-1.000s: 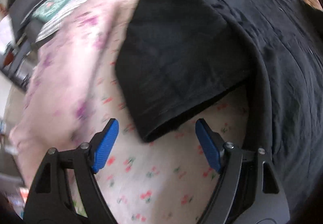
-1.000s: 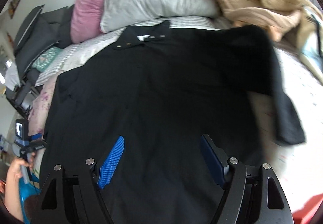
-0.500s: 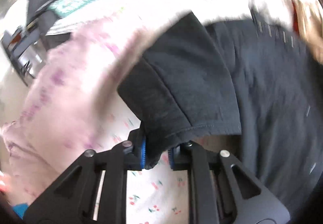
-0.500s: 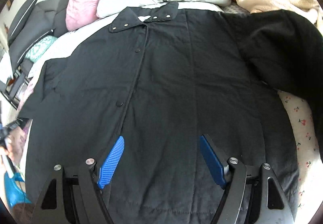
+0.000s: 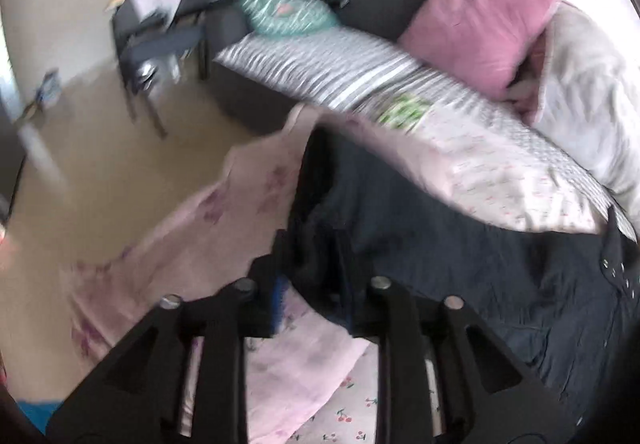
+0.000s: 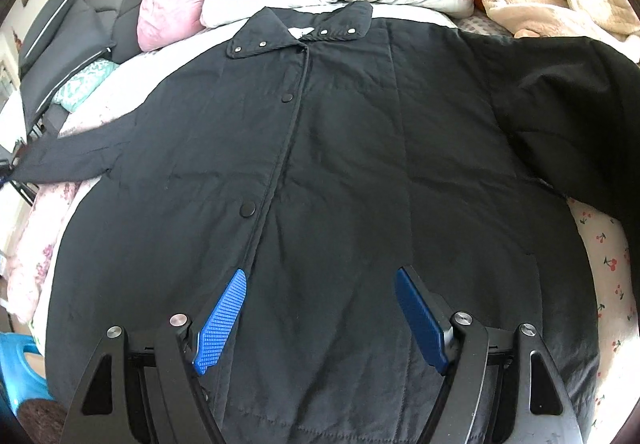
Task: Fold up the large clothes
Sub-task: 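Grasp the sleeve nearest the left gripper, pull it straight, release, then grasp the sleeve nearest the right gripper, straighten it flat, release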
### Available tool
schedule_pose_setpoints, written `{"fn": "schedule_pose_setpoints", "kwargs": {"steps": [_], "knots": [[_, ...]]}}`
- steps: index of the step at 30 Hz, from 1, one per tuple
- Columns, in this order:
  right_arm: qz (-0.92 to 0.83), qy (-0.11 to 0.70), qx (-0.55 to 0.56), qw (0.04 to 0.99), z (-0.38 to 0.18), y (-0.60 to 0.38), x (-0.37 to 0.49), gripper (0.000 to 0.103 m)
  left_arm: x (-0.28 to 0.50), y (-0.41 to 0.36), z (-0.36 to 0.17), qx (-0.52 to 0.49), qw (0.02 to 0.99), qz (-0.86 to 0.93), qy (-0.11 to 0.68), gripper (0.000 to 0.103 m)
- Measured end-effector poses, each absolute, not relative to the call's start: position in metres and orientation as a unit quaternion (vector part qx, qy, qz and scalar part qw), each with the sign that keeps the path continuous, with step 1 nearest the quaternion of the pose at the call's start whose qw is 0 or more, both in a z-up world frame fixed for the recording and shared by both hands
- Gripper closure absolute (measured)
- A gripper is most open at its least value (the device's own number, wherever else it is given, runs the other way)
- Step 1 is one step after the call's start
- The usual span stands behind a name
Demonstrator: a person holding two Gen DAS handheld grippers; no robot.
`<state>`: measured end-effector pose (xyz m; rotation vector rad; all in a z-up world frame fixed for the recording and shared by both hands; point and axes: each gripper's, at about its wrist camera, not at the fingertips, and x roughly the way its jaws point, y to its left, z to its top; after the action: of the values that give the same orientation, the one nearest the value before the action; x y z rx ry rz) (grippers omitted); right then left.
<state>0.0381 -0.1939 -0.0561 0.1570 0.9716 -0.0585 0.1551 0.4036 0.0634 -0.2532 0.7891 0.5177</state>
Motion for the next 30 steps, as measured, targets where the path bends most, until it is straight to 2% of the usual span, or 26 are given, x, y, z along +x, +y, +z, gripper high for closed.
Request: {"fn": "schedule_pose_setpoints", "kwargs": {"steps": [2,3,4,8,10,14,21,30], "knots": [[-0.029,0.462,0.075,0.883,-0.054,-0.196,0.039,0.025,0.151,0.401,0.058,-0.111,0.884,0.255,0.376,0.058],[-0.031,0.459,0.075,0.885,-0.053,-0.198,0.039,0.025,0.148,0.395,0.056,-0.104,0.884,0.254,0.379,0.037],[-0.032,0.456,0.074,0.886,-0.051,-0.198,0.040,0.025,0.143,0.388,0.054,-0.096,0.883,0.254,0.384,0.025],[-0.041,0.445,0.073,0.892,-0.042,-0.200,0.036,0.025,0.128,0.364,0.059,-0.085,0.884,0.232,0.397,0.023],[-0.040,0.441,0.072,0.894,-0.035,-0.200,0.033,0.025,0.126,0.350,0.064,-0.098,0.884,0.215,0.404,0.016],[-0.056,0.432,0.061,0.898,-0.022,-0.200,0.024,0.025,0.104,0.311,0.067,-0.136,0.884,0.167,0.415,0.015],[-0.105,0.348,0.017,0.931,0.010,-0.220,-0.020,0.025,0.063,0.219,0.060,-0.157,0.880,0.068,0.443,0.005],[-0.218,0.295,-0.070,0.928,0.027,-0.258,-0.090,0.025,0.040,0.132,0.021,-0.142,0.867,-0.027,0.477,0.005]]}}
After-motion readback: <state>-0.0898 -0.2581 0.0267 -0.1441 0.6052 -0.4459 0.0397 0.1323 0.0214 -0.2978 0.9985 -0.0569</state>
